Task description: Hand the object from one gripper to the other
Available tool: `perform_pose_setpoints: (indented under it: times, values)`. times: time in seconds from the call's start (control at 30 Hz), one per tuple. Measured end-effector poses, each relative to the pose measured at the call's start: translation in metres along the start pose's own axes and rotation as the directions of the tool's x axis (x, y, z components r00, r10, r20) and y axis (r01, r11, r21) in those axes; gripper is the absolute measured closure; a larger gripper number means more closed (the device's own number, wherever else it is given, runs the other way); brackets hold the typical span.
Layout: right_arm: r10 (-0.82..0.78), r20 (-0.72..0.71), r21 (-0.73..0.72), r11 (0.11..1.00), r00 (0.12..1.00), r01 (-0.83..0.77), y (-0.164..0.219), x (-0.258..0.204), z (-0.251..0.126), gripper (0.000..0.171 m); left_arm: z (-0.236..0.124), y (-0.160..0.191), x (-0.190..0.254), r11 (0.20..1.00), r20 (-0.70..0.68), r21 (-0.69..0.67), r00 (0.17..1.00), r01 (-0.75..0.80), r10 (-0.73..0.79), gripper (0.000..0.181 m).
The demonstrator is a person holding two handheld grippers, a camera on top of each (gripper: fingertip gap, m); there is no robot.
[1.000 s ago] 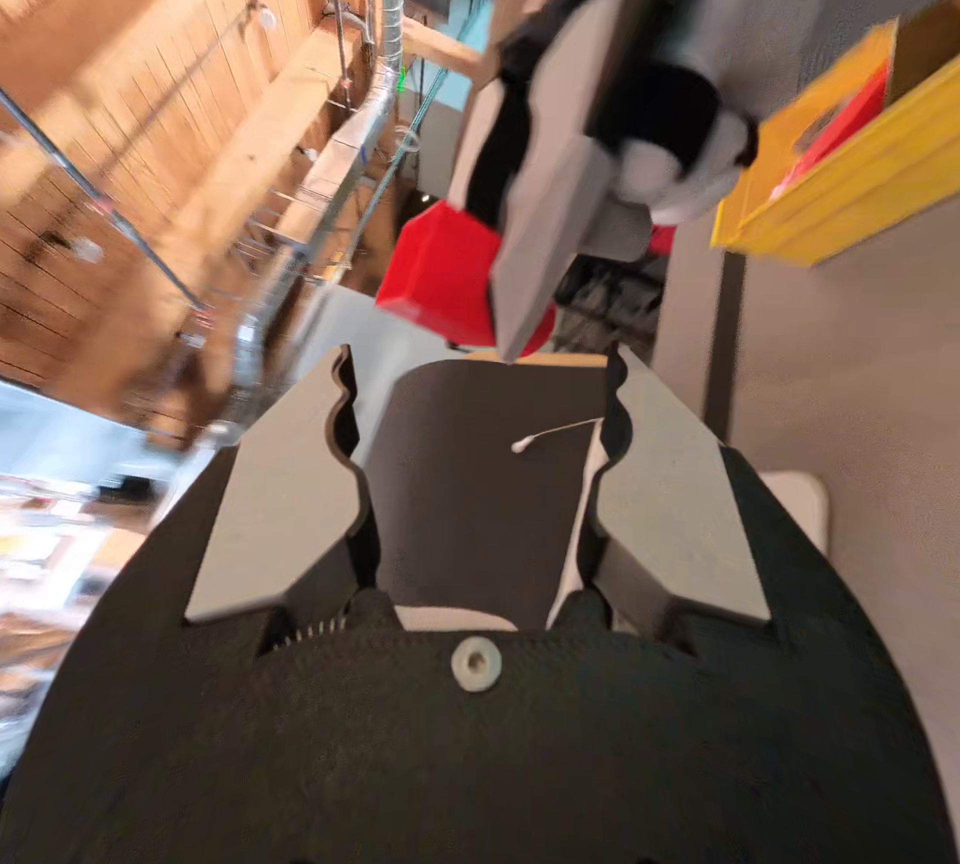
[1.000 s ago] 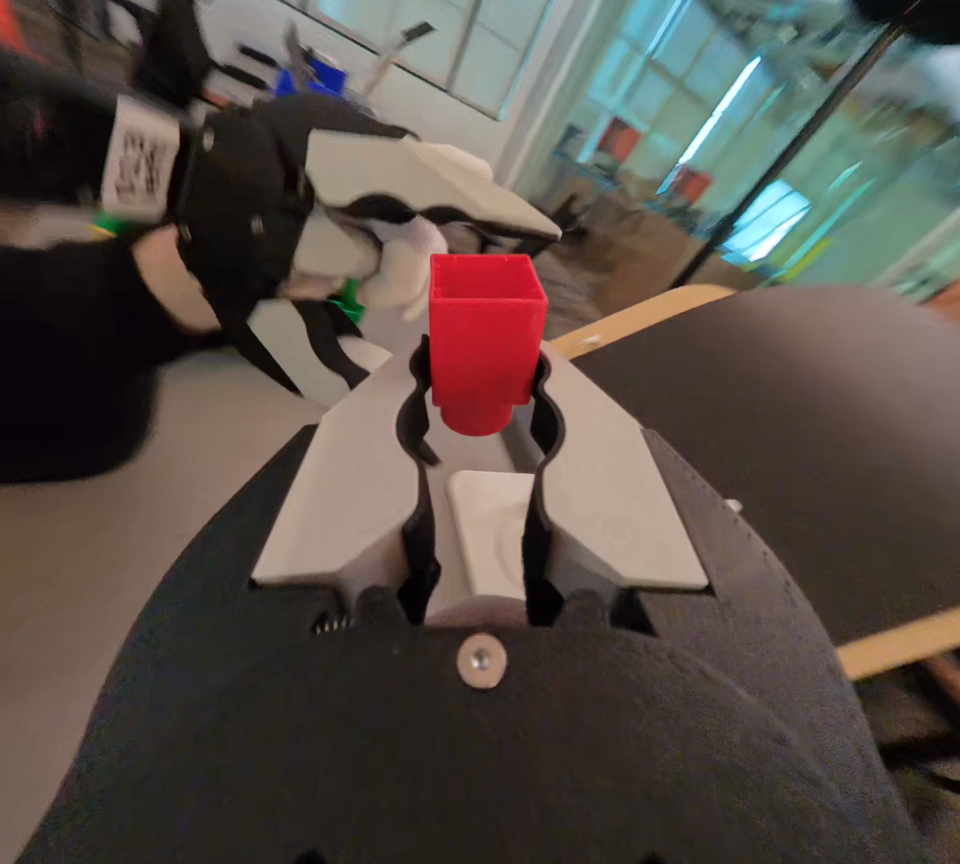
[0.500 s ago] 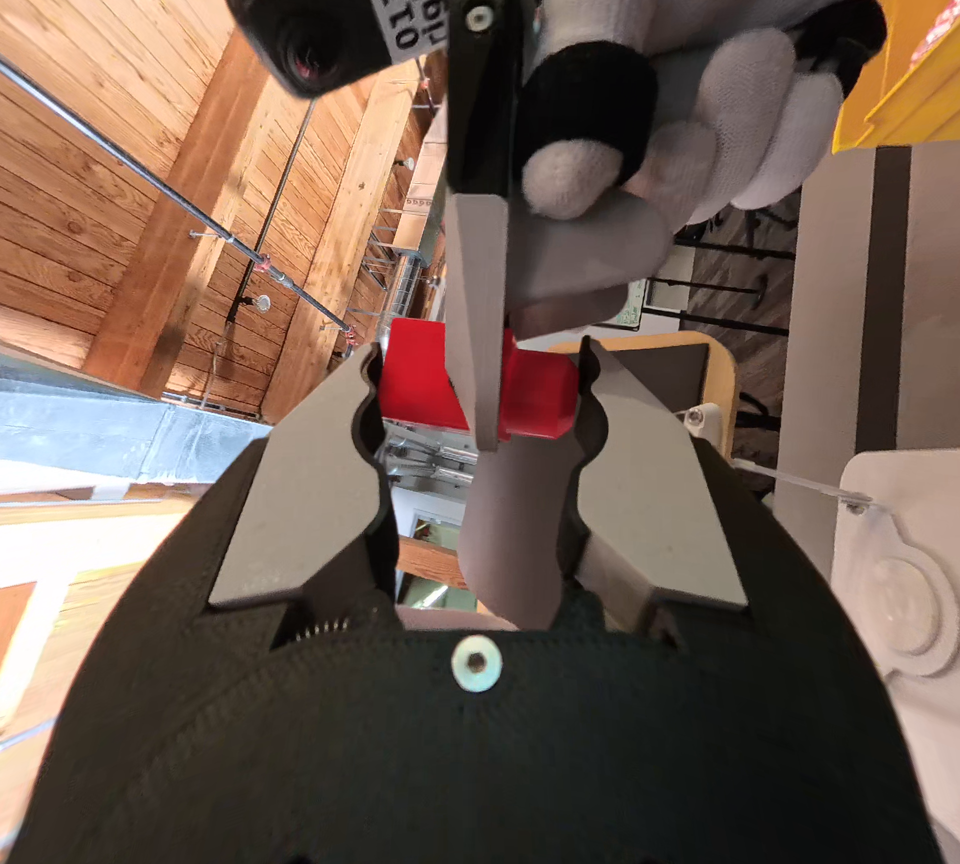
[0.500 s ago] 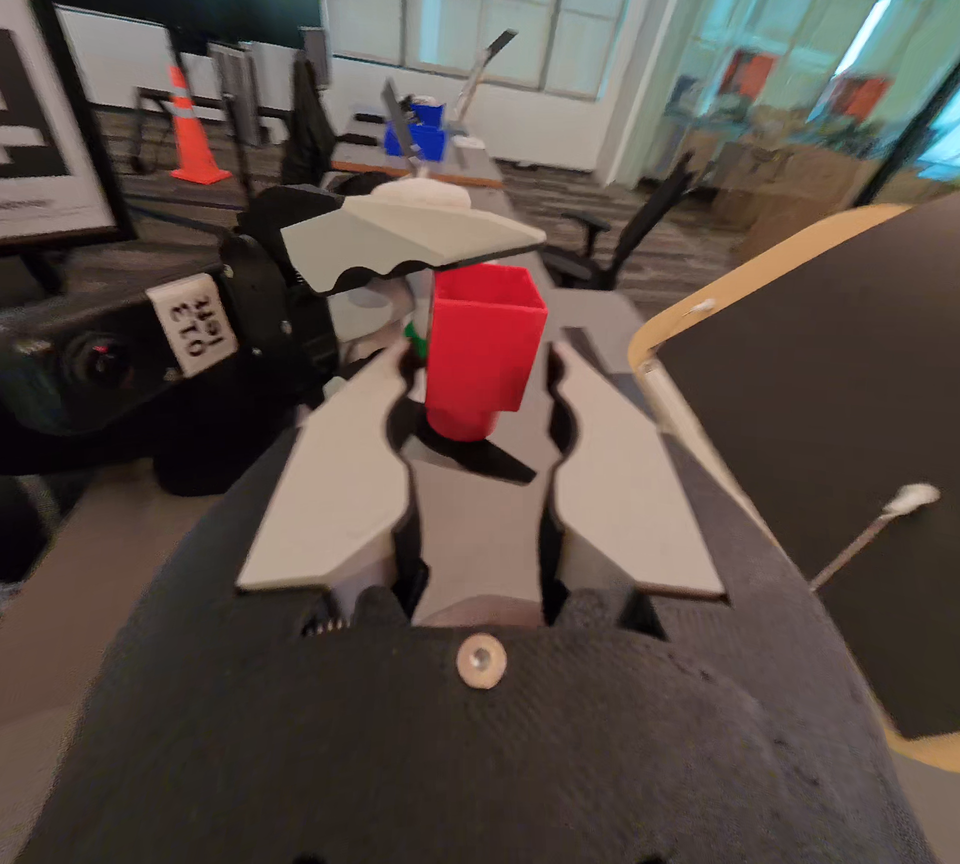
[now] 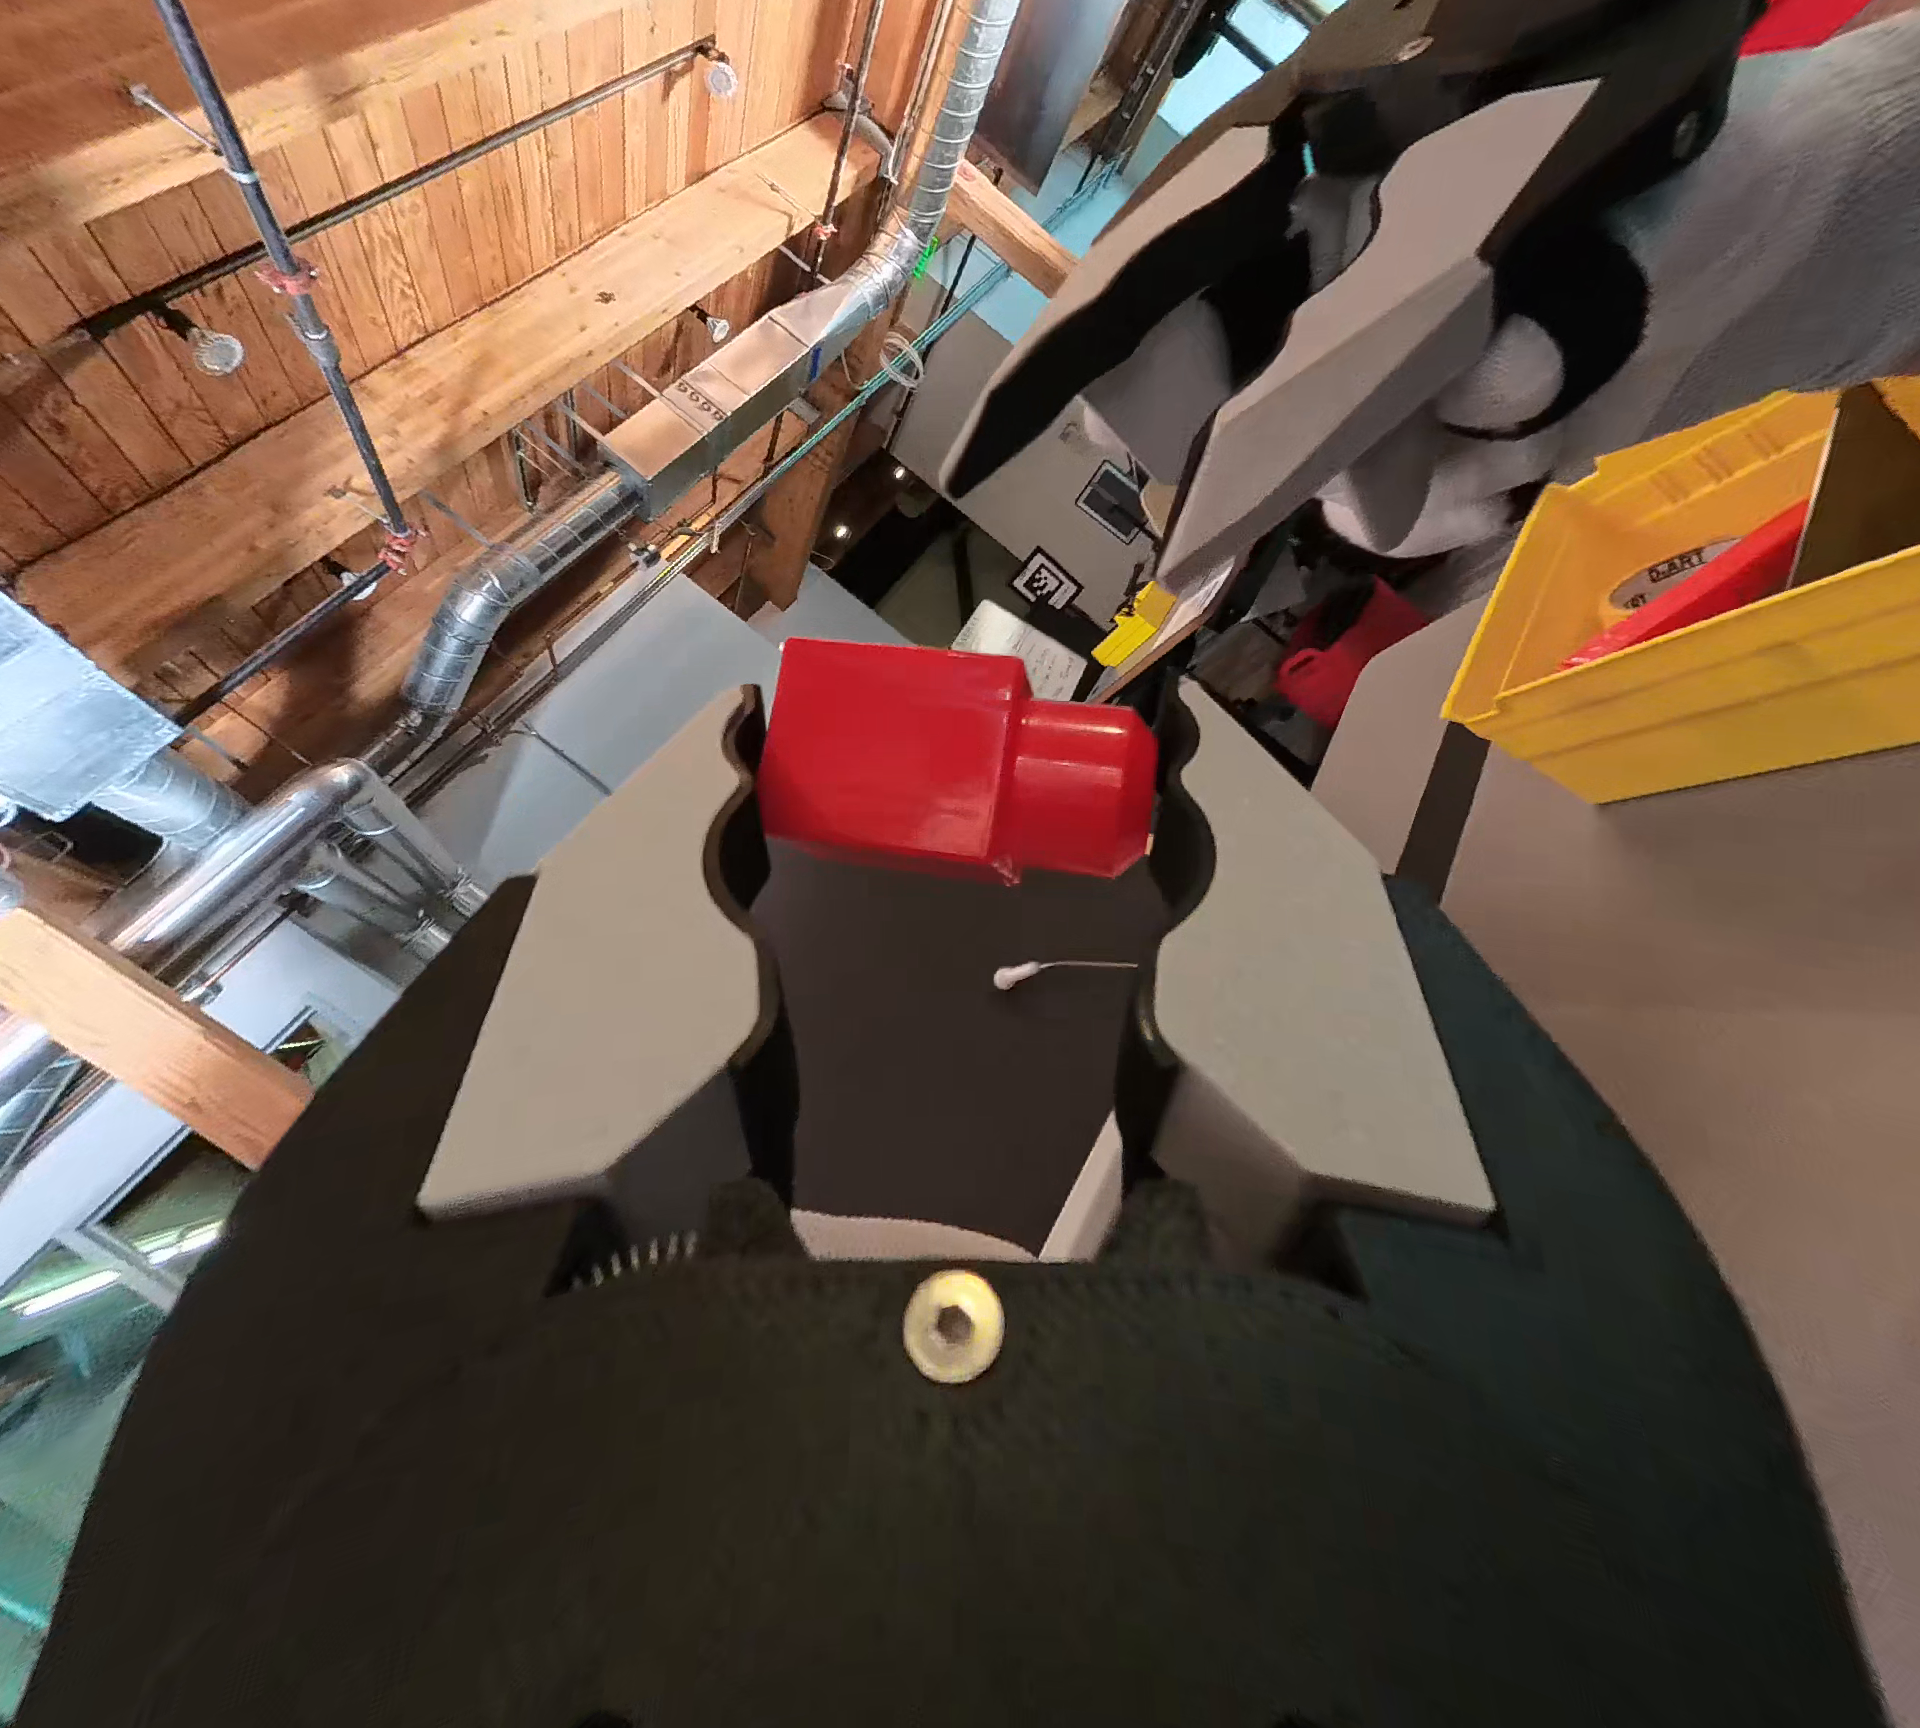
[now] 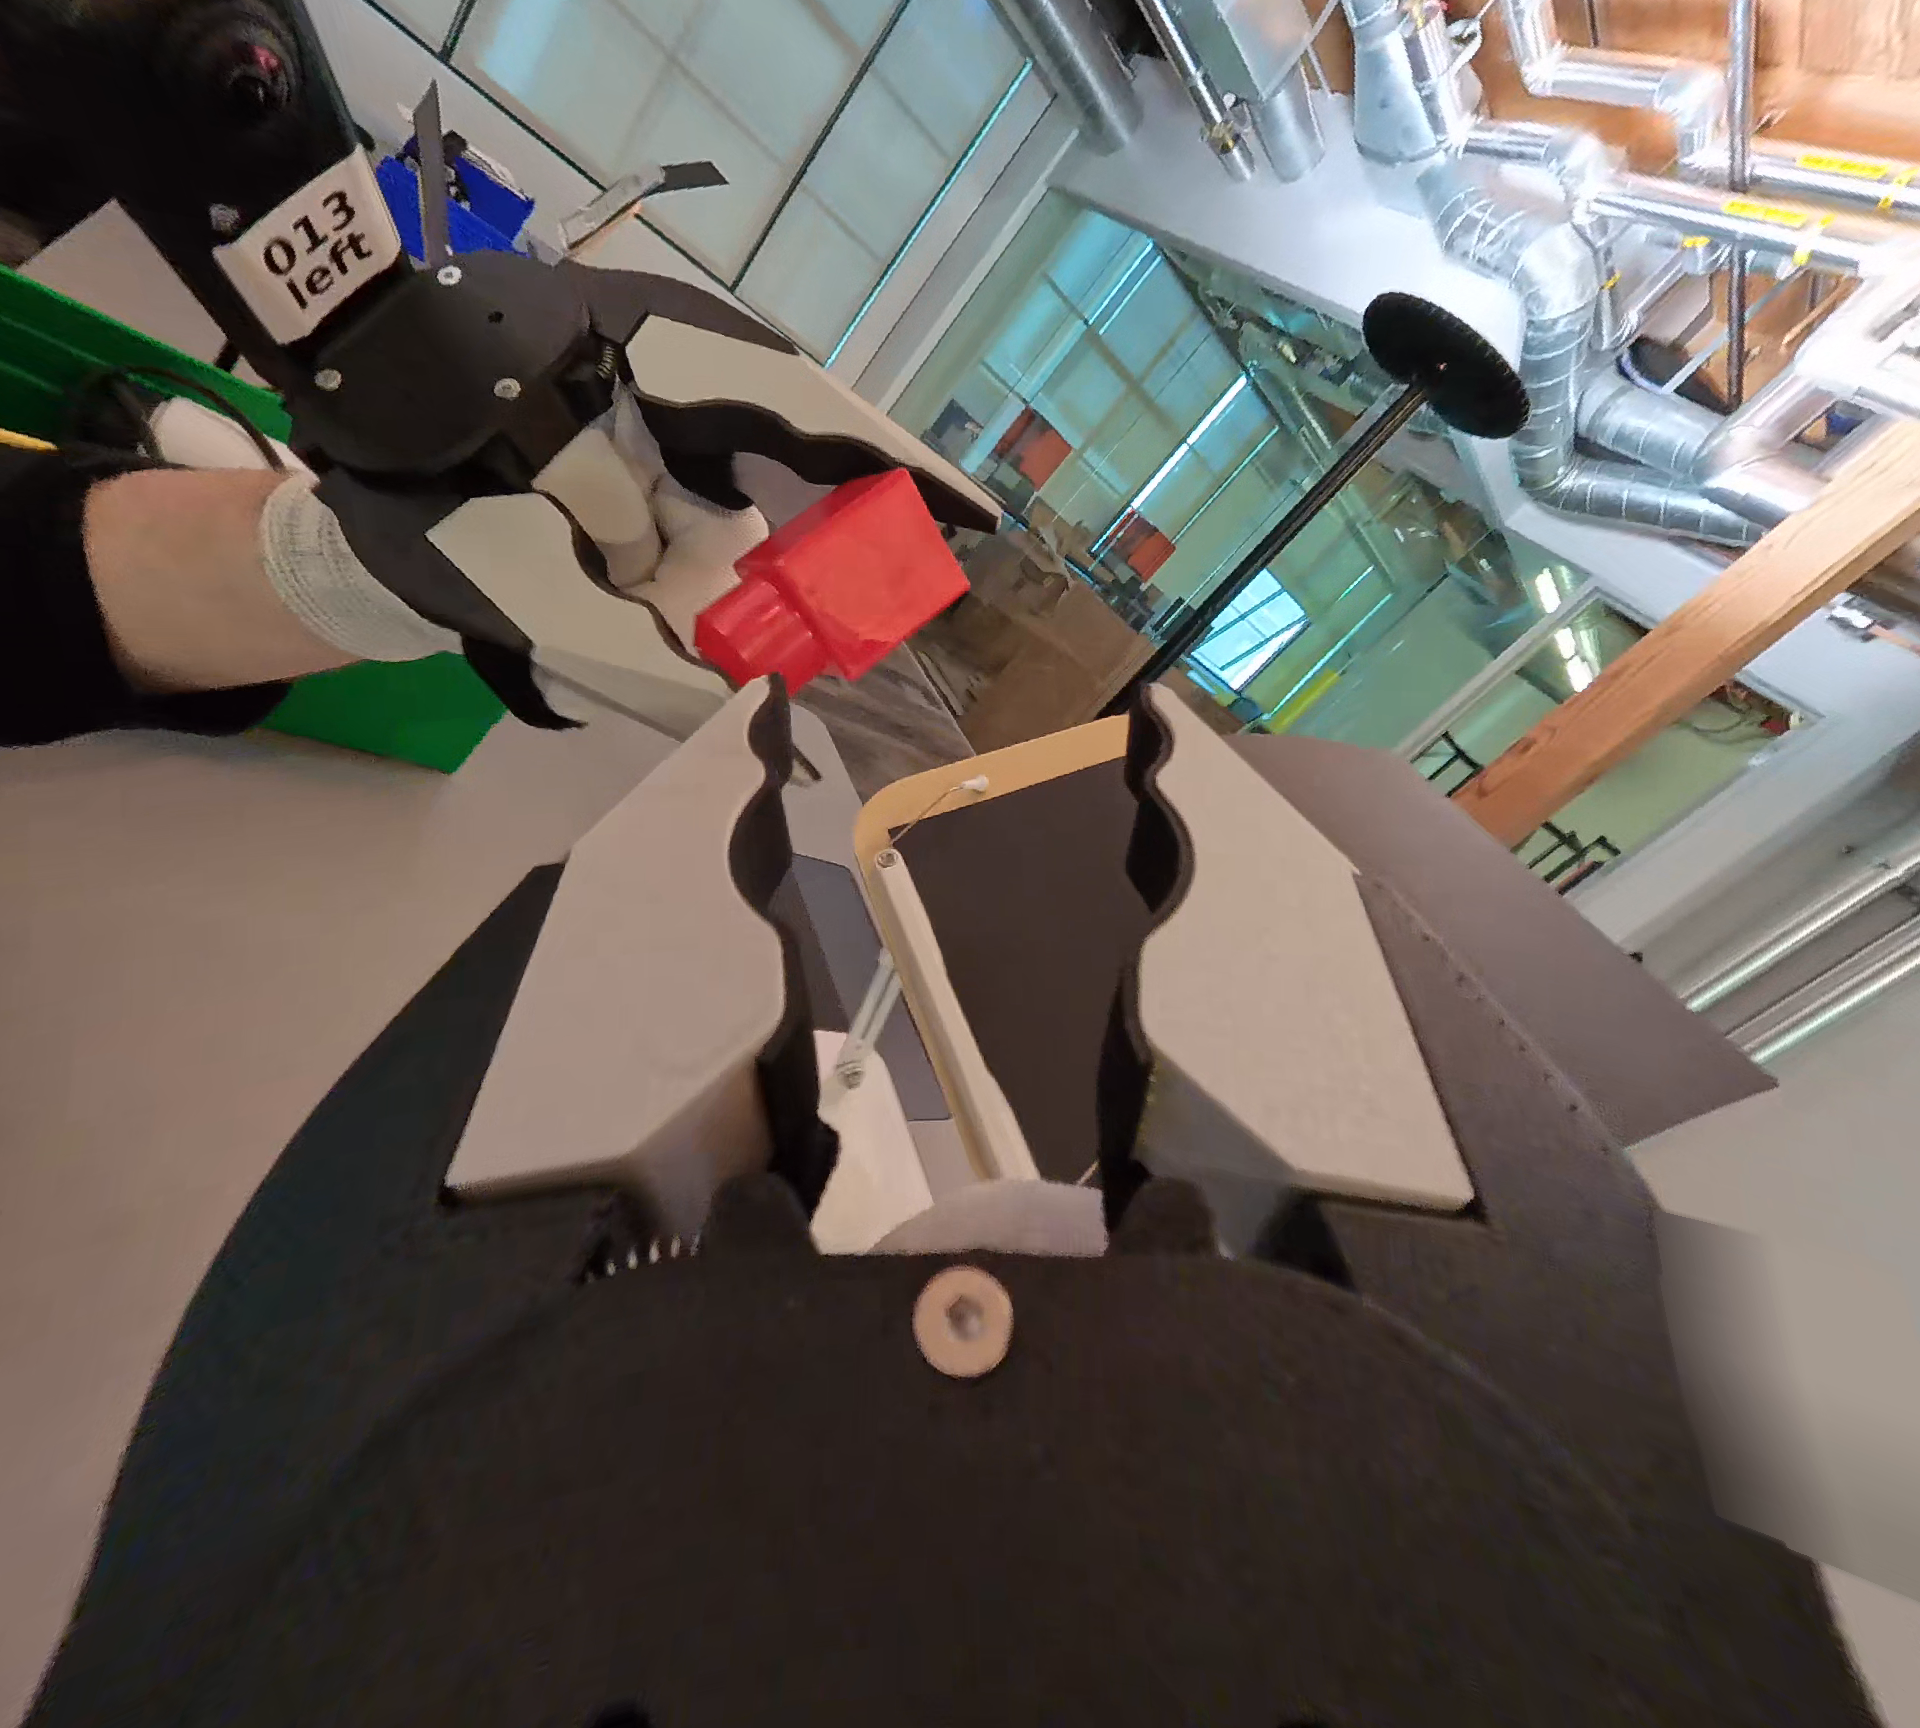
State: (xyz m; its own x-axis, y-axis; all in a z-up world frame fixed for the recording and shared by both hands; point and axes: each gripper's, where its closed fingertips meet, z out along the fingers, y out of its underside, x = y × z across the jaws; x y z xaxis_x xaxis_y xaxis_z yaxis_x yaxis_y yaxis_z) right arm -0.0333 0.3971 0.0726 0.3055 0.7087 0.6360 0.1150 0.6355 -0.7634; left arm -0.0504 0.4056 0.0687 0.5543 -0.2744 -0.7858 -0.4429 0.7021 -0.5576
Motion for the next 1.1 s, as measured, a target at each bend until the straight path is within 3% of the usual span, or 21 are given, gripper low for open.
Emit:
perform_pose_setpoints:
  times: [0.2, 0.3, 0.4, 0.53, 0.73, 0.8, 0.87, 0.93, 1.03, 1.1]
  values:
    - [0.031, -0.099, -0.080, 0.996, 0.995, -0.039, 0.002, 0.005, 0.006, 0.126, 0.007, 0.022, -0.011, 0.948, 0.114, -0.233, 0.962, -0.217, 0.248, 0.108]
    - [0.137, -0.103, -0.150, 0.977, 0.985, -0.152, 0.010, -0.005, 0.015, 0.118, 0.009, 0.027, -0.018, 0.849, 0.161, -0.384, 0.880, -0.362, 0.448, 0.108]
    - [0.291, -0.094, -0.131, 0.945, 0.952, -0.301, 0.016, -0.015, 0.028, 0.111, 0.012, 0.027, -0.015, 0.733, 0.148, -0.482, 0.780, -0.480, 0.608, 0.108]
    - [0.397, -0.119, -0.150, 0.899, 0.910, -0.411, 0.036, -0.017, 0.038, 0.111, 0.020, 0.041, -0.004, 0.622, 0.072, -0.585, 0.730, -0.521, 0.679, 0.108]
    - [0.431, -0.128, -0.195, 0.872, 0.893, -0.448, 0.070, -0.018, 0.046, 0.138, 0.036, 0.058, 0.031, 0.599, -0.008, -0.579, 0.738, -0.553, 0.675, 0.109]
    - [0.474, -0.083, -0.194, 0.855, 0.876, -0.481, 0.078, -0.020, 0.049, 0.137, 0.037, 0.067, 0.035, 0.583, -0.043, -0.587, 0.740, -0.562, 0.671, 0.109]
    - [0.512, -0.018, -0.176, 0.844, 0.859, -0.507, 0.078, -0.022, 0.049, 0.137, 0.037, 0.069, 0.039, 0.620, -0.054, -0.557, 0.769, -0.553, 0.637, 0.108]
    - [0.568, 0.094, -0.112, 0.822, 0.818, -0.558, 0.067, -0.025, 0.047, 0.137, 0.038, 0.062, 0.045, 0.717, -0.062, -0.469, 0.829, -0.516, 0.556, 0.103]
    - [0.649, 0.301, -0.027, 0.738, 0.699, -0.674, 0.046, -0.030, 0.038, 0.137, 0.029, 0.034, 0.048, 0.878, -0.041, -0.237, 0.907, -0.416, 0.419, 0.093]
    - [0.635, 0.433, 0.021, 0.703, 0.640, -0.711, 0.033, -0.036, 0.029, 0.137, 0.018, 0.019, 0.052, 0.941, -0.063, -0.058, 0.942, -0.334, 0.331, 0.094]
